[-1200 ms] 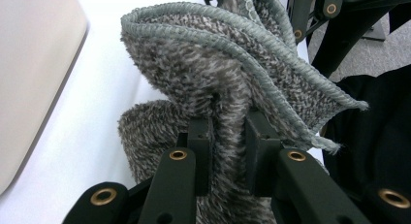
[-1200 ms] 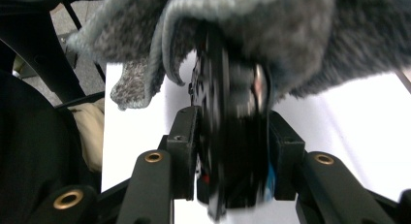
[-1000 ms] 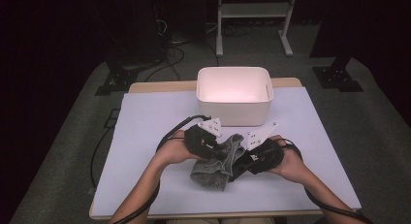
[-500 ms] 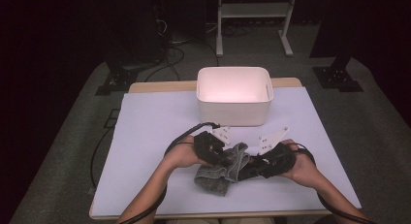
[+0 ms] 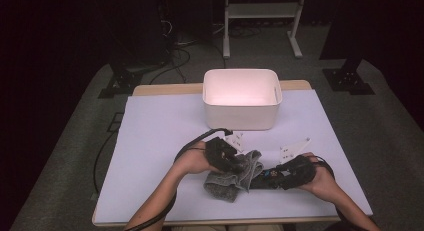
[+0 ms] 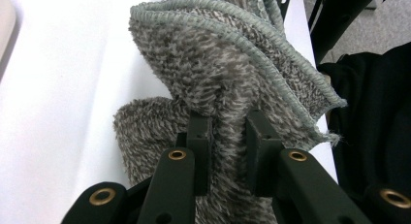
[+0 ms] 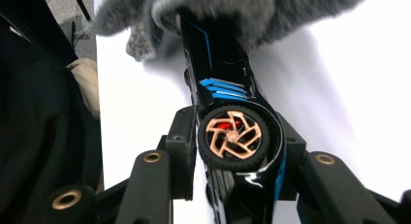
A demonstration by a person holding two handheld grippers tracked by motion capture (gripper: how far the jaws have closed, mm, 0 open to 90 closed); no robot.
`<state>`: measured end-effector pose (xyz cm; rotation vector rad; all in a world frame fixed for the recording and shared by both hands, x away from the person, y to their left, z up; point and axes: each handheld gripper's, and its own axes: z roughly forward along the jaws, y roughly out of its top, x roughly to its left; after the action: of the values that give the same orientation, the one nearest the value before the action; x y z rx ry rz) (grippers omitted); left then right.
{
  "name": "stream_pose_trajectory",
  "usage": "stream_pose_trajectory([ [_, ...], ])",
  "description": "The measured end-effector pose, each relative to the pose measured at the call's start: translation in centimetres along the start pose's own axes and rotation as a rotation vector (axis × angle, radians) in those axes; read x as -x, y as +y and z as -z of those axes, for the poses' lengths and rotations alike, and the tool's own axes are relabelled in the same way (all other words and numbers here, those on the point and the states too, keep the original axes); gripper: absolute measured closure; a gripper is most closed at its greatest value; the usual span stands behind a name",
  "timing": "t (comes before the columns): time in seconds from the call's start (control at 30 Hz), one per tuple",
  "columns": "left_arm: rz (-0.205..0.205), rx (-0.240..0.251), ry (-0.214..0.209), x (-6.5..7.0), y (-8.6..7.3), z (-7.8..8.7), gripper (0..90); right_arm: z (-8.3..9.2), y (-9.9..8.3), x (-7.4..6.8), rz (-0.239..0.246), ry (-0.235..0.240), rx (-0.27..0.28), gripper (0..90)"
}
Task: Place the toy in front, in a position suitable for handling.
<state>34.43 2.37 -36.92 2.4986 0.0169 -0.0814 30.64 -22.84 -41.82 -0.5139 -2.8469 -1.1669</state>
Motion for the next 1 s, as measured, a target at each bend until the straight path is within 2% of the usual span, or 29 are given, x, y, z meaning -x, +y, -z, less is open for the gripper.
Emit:
stream_pose_trajectory([
  [0.23,-0.025,-0.033,0.020,0.6,0.3,0.1,74.9,-0.4,-1.4,0.2,-0.030,-0.001,-0.007,59.6],
  [0.37,-0.014,-0.029,0.015,0.5,0.0,-0.1,74.9,-0.7,-1.7,0.2,-0.041,-0.001,-0.011,58.9],
  [0.43,-0.006,-0.017,0.008,0.4,-0.1,-0.2,74.9,-1.0,-1.4,0.2,-0.031,-0.002,-0.027,57.1],
  [0.47,-0.007,-0.018,0.008,0.4,-0.2,-0.2,74.9,-1.4,-1.1,0.2,-0.017,-0.002,-0.056,51.0],
  [0.5,-0.005,-0.015,0.007,0.4,-0.2,-0.2,74.9,-1.7,-0.9,0.1,-0.005,-0.011,-0.069,49.0],
  [0.53,-0.006,-0.015,0.006,0.4,-0.2,-0.2,74.9,-2.1,-0.6,0.1,0.022,-0.016,-0.085,48.9],
  [0.6,-0.011,-0.017,0.008,0.5,-0.2,-0.1,74.9,-2.6,0.0,0.0,0.042,-0.004,-0.097,47.6],
  [0.8,-0.010,-0.024,0.021,0.8,-0.5,0.4,74.9,-3.6,1.7,-0.3,0.093,-0.001,-0.135,52.8],
  [0.9,-0.001,-0.013,0.028,0.7,-0.9,0.9,74.9,-3.7,1.9,-0.5,0.097,-0.012,-0.137,54.0],
  [1.0,0.011,0.004,0.032,0.7,-1.4,1.6,74.7,-4.0,2.0,-0.4,0.084,-0.005,-0.114,54.3],
])
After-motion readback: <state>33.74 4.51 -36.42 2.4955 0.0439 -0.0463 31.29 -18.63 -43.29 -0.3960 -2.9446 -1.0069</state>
